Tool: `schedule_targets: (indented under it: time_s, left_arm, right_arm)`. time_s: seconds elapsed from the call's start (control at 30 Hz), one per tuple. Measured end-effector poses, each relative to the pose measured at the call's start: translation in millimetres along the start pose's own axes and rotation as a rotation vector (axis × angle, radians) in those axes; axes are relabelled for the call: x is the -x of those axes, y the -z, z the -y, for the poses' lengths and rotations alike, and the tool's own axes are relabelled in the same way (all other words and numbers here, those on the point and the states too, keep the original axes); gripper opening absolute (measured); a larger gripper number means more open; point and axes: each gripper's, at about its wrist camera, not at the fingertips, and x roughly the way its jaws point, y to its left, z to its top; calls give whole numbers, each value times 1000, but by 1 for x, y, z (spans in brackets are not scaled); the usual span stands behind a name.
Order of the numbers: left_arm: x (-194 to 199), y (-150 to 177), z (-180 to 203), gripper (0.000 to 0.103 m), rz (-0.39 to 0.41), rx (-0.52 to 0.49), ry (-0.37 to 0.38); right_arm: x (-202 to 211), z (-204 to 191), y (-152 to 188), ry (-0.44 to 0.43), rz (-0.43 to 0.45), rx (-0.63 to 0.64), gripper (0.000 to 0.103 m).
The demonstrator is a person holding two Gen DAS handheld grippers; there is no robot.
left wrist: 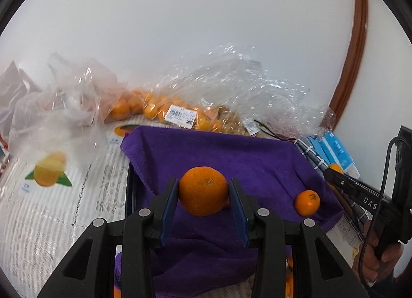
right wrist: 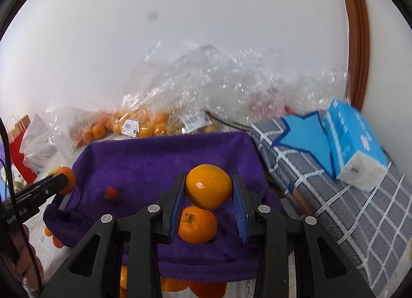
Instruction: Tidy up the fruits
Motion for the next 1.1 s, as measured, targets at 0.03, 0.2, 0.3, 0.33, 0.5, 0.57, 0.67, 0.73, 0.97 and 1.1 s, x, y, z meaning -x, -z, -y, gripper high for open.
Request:
schedule_targets:
  time_s: [0.03,0.2,0.3,0.33,0.5,0.57,0.67,0.73,0.97,1.1]
  left_arm:
    - [-2,0,0,38,-6,1,2]
    - [-6,5,7,38,-15,-24,-1]
    - [-12,7,8,38,-30,-31,1]
    - [-13,8,8,38,-38,-32,1]
    - [-16,9,9,38,-48,-28,7]
    - [-17,10,8,38,-53,-21,5]
    - [-18,10,7,38,-58,-14,4]
    - [-19,10,7,38,-60,-14,4]
    - [-20,12,9,38,-67,-25,2]
    - [-21,12,9,38,-72,-26,4]
  right_arm:
    - [-2,4,0,-3,-7,-13,35]
    - [-12,16,4,14,-28,-41,35]
    - [-18,20,6,21,-38,-44,35]
    - [-20,20,7,21,-45,-44,35]
    - [-26,18,10,17,-62,-38,35]
    - [-29,16,11,20,-68,-35,35]
    - [-33,13,13,19,-79,-29,35]
    - [-34,12,14,24,-75,-27,35]
    - [-34,14,13,25,-72,-42,35]
    - [-36,17,13,38,-79,-53,35]
